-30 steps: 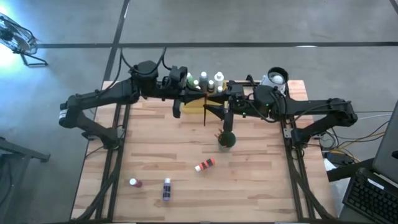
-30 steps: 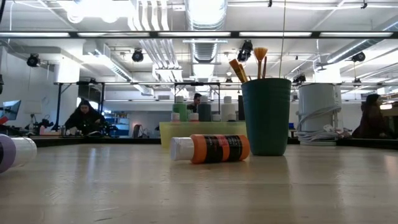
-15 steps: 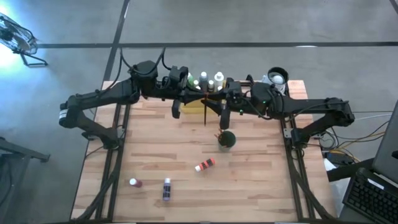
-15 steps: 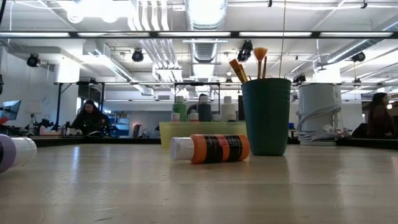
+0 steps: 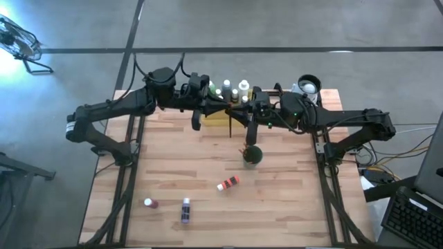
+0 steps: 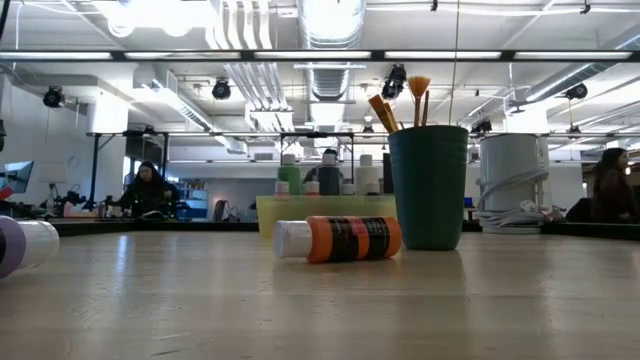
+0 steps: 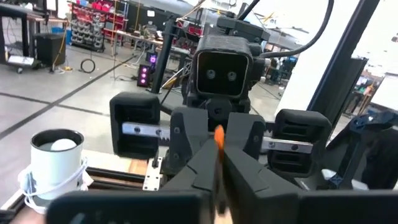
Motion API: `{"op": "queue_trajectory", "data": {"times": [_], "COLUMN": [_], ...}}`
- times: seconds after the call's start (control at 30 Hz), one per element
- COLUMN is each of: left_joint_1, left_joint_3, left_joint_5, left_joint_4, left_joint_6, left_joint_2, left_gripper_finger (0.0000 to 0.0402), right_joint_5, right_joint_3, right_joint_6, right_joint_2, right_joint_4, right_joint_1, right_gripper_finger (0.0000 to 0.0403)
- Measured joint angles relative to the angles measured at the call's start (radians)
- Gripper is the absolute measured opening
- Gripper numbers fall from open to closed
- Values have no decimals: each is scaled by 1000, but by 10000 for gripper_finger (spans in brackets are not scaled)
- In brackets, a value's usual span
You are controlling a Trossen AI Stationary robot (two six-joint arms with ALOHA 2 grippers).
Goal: Pick & Place Paint Supplies
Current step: Put the gold paint brush into the green cup
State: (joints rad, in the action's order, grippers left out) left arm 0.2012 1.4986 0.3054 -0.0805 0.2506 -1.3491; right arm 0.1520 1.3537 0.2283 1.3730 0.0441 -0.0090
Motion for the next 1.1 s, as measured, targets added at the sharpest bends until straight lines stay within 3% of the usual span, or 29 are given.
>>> {"op": "queue_trajectory", "data": {"times": [0.3,0.47,0.67,0.83,1.1], "left_joint_1": [20,39,55,55,56], "left_joint_3": [0,11,63,68,68], "left_joint_5": [-56,-187,-399,-501,-587], "left_joint_4": [-40,-115,-270,-310,-423], "left_joint_6": [12,11,-47,-135,-123], "left_joint_2": [32,70,142,210,295], "left_gripper_finger": [132,197,260,276,273], "right_joint_5": [124,245,378,399,402], "right_joint_3": [1,-27,-163,-352,-631], "right_joint_6": [-65,-157,-168,-159,-195], "right_joint_2": [-84,-161,-254,-340,-412], "right_joint_4": [-141,-171,-165,-3,220], "right_joint_1": [7,71,158,215,254], "right_gripper_finger": [13,12,12,12,11]}}
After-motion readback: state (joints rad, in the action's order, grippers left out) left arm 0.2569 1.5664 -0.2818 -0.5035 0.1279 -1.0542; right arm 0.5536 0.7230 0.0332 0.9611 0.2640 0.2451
